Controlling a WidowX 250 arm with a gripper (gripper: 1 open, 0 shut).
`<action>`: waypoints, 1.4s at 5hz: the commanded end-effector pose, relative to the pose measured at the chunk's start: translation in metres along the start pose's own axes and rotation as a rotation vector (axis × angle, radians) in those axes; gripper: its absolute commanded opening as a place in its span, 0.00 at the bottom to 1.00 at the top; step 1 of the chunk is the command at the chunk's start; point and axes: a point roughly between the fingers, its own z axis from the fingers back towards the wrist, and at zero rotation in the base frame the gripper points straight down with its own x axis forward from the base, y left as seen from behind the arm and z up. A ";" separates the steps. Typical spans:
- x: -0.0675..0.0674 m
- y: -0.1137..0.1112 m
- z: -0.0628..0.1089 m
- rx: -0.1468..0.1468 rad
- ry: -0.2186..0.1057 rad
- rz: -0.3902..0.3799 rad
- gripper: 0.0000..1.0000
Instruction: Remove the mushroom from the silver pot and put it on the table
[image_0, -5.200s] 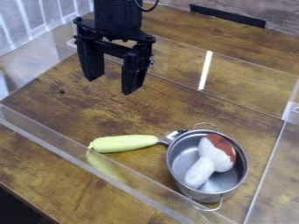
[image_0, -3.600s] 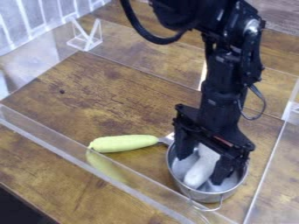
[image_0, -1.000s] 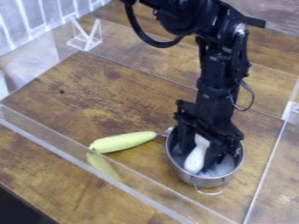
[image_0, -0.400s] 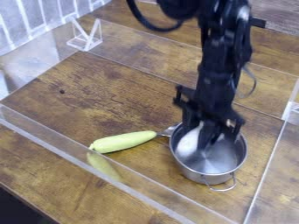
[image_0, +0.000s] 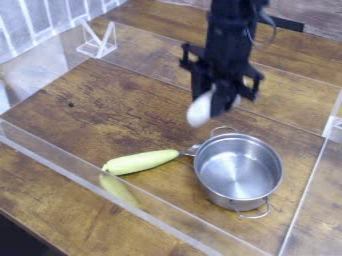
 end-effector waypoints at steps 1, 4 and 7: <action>0.003 0.043 0.046 0.035 -0.107 0.083 0.00; -0.018 0.090 0.024 0.025 -0.064 0.194 0.00; -0.010 0.108 0.002 0.003 -0.055 0.144 0.00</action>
